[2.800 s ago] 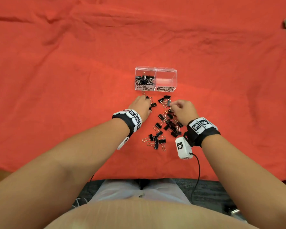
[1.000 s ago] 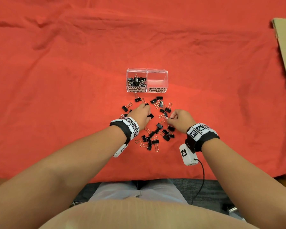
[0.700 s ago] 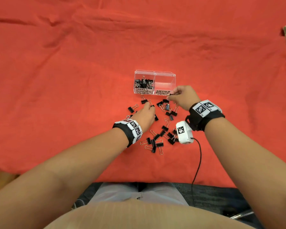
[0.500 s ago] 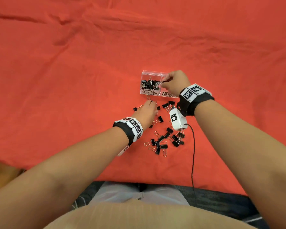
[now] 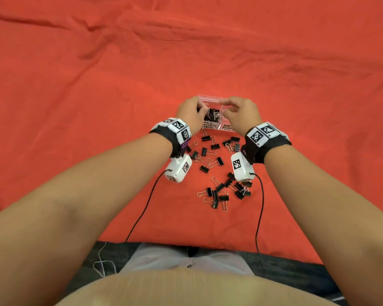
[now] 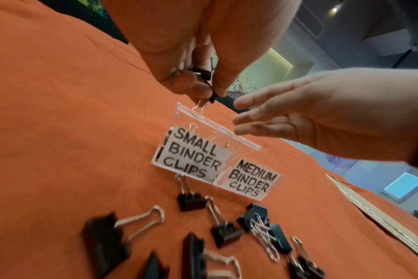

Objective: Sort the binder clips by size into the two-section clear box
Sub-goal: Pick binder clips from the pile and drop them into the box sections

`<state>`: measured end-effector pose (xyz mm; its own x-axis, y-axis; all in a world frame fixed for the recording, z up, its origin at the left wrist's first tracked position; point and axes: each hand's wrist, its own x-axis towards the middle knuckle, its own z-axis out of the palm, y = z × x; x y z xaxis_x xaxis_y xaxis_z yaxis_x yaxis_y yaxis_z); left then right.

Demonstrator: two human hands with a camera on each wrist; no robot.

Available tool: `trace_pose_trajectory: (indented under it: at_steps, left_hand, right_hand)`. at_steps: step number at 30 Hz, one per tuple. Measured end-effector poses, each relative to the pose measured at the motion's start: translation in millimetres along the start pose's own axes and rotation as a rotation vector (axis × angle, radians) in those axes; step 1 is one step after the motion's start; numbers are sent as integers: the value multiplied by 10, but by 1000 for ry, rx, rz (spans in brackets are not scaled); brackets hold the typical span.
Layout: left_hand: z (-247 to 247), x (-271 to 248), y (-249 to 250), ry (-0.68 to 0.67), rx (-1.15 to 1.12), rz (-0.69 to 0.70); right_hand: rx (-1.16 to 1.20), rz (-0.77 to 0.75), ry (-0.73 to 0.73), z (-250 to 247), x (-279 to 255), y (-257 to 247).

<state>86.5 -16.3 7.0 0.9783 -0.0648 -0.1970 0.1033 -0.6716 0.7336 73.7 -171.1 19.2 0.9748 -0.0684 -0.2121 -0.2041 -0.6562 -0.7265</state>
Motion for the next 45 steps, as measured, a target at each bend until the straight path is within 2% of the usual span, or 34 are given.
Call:
trace_pose_trajectory:
  at_steps: [3,7,10,13,18,20,25,29,40,45]
  left_hand:
    - [24,172,92,-21,60,32]
    - [101,289,127,-97,209,94]
    - [139,273,120,-186,300,172]
    - [177,195,106,-188,354,250]
    - [355,-197,77,-138,417,379]
    - [478,-394,60,-205,436,456]
    - [877,-627,45,-476,533,576]
    - [999,-608,27,-557,596,572]
    - [941,-621,-93,-530,716,501]
    - [923,-705,-85,-498,732,525]
  right_hand:
    - [171,54,62,-130,-131,141]
    - [208,168,77,-214,-397,408]
    - [30,222,-22,-116,-615,663]
    - [-149,223,-100,-5,-756,810]
    - [-265,163,-67,115,-884,887]
    - [-303,136,-58,173,-954,912]
    - [-338,93,-59,205,-1063,972]
    - [-346,68,-74,162,-1112,1033]
    - [-317,91,-62,101,-1087,1130]
    - [-98,175,3,25,-1029,1097]
